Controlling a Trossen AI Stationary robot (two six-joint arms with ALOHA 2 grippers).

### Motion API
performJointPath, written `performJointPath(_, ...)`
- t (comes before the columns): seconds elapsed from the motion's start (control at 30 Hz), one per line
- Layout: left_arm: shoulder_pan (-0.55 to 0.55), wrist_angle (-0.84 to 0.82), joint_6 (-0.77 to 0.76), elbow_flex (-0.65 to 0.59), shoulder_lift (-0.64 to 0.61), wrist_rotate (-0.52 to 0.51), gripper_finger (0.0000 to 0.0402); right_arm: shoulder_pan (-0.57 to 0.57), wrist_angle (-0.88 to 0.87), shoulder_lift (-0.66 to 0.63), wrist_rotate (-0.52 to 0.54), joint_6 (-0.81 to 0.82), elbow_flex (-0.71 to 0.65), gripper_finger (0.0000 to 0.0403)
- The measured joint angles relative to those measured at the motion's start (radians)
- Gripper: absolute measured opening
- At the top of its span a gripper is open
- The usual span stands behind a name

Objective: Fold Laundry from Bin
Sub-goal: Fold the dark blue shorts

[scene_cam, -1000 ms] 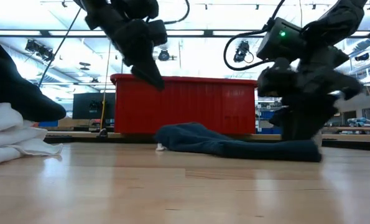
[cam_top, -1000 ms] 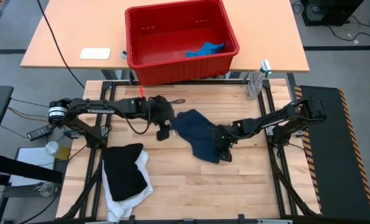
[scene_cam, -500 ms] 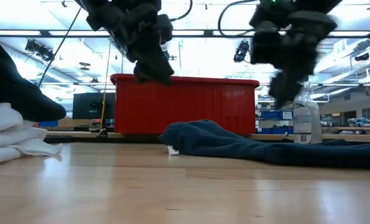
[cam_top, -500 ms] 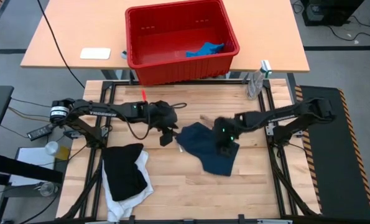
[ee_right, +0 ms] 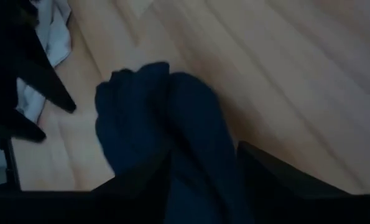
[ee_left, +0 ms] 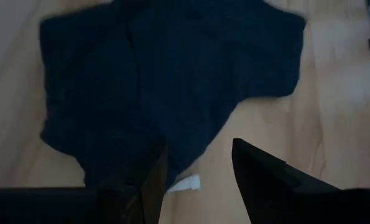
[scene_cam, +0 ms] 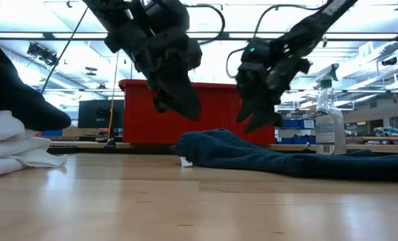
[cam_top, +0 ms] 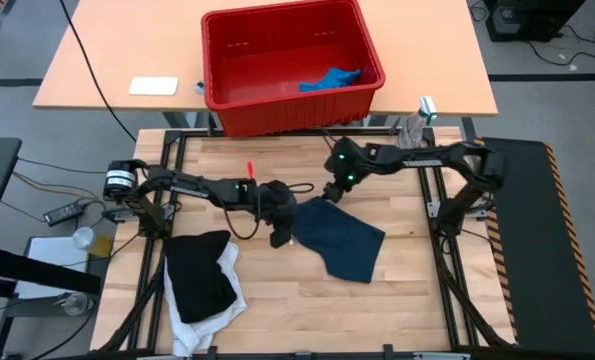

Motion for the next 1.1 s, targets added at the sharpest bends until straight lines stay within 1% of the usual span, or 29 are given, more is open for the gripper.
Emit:
performJointPath(0.17, 0.001, 0.021, -0.012, -0.002, 0.063, -0.008, 0.0181, -0.009, -0.032, 0.16, -0.091, -0.008, 0.096, 0.019)
performJointPath(0.23, 0.0, 0.036, -0.028, -0.002, 0.083, -0.009, 0.0181, -0.012, -0.06, 0.211, -0.094, -0.008, 0.138, 0.019)
performJointPath(0.33, 0.0, 0.03, -0.052, -0.003, 0.094, -0.013, 0.0181, -0.013, -0.089, 0.271, -0.133, -0.028, 0.186, 0.019)
performJointPath(0.43, 0.0, 0.031, -0.059, -0.003, 0.08, -0.042, 0.0181, -0.007, -0.082, 0.292, -0.126, -0.075, 0.223, 0.018)
performJointPath(0.5, 0.001, 0.027, -0.056, -0.003, 0.054, -0.046, 0.0181, -0.001, -0.077, 0.297, -0.116, -0.159, 0.236, 0.0155)
performJointPath(0.57, 0.003, -0.011, -0.055, -0.002, 0.015, -0.051, 0.0181, 0.006, -0.081, 0.289, -0.117, -0.271, 0.24, 0.0111)
performJointPath(0.67, 0.005, -0.089, -0.046, -0.002, -0.044, -0.052, 0.0181, 0.019, -0.081, 0.251, -0.118, -0.466, 0.239, 0.003)
performJointPath(0.7, 0.005, -0.124, -0.041, -0.002, -0.066, -0.052, 0.0181, 0.025, -0.081, 0.239, -0.119, -0.539, 0.239, 0.0018)
performJointPath(0.8, 0.007, -0.204, -0.038, -0.001, -0.125, -0.059, 0.0181, 0.043, -0.085, 0.2, -0.095, -0.739, 0.237, 0.002)
performJointPath(0.9, 0.019, -0.292, -0.044, -0.002, -0.161, -0.105, 0.0181, 0.06, -0.089, 0.142, -0.083, -0.917, 0.237, 0.0012)
performJointPath(0.93, 0.025, -0.298, -0.047, -0.002, -0.165, -0.128, 0.0181, 0.065, -0.093, 0.124, -0.084, -0.968, 0.237, 0.0009)
performJointPath(1.0, 0.044, -0.291, -0.048, -0.002, -0.165, -0.136, 0.0181, 0.077, -0.114, 0.098, -0.083, -1.061, 0.237, 0.0008)
performJointPath(1.1, 0.08, -0.238, -0.024, -0.002, -0.143, -0.138, 0.0181, 0.092, -0.138, 0.092, -0.057, -1.111, 0.237, 0.0009)
